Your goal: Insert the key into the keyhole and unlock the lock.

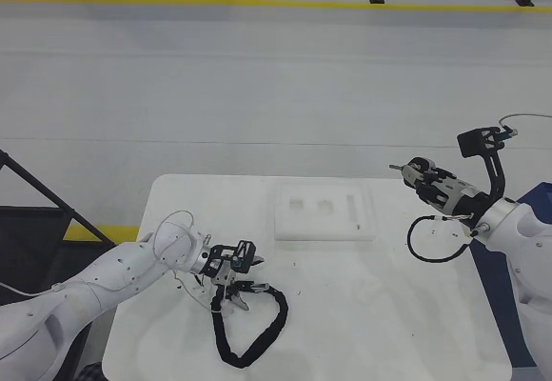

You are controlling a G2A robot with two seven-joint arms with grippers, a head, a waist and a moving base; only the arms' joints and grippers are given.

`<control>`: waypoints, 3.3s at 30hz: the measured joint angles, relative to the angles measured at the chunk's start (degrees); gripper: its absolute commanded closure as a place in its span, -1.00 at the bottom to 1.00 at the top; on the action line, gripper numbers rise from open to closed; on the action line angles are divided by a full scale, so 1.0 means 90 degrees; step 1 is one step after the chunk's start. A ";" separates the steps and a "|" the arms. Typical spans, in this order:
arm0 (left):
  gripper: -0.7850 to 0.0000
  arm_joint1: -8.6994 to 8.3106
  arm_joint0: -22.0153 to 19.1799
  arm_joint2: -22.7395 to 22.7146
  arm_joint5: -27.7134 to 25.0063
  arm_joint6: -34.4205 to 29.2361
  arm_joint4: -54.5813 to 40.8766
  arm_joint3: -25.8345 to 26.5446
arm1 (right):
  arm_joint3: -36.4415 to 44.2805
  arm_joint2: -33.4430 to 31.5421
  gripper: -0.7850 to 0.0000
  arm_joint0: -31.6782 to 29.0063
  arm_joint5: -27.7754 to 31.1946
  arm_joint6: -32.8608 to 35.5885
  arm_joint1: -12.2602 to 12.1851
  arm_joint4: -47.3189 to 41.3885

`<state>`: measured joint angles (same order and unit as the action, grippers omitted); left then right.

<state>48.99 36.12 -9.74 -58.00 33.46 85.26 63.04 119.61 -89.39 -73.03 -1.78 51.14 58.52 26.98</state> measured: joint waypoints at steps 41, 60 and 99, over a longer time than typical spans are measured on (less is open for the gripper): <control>-1.00 -0.0138 0.0679 -0.0721 0.0438 -0.0836 -0.0223 0.0380 | 0.0000 0.0000 1.00 0.0000 0.0000 0.0000 0.0000 0.0000; 0.57 -0.0005 0.1100 -0.0954 0.0714 -0.1070 0.0015 0.0256 | 0.0000 0.0000 1.00 0.0000 0.0000 0.0000 0.0000 0.0000; 1.00 -0.0060 0.0863 -0.2487 0.0295 -0.0509 -0.1100 0.1844 | 0.0021 0.0364 1.00 -0.0018 -0.0389 0.0771 -0.0020 -0.0237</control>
<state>48.44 43.88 -32.12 -55.35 28.88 75.36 79.63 119.80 -86.11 -73.19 -5.28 58.08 58.34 24.84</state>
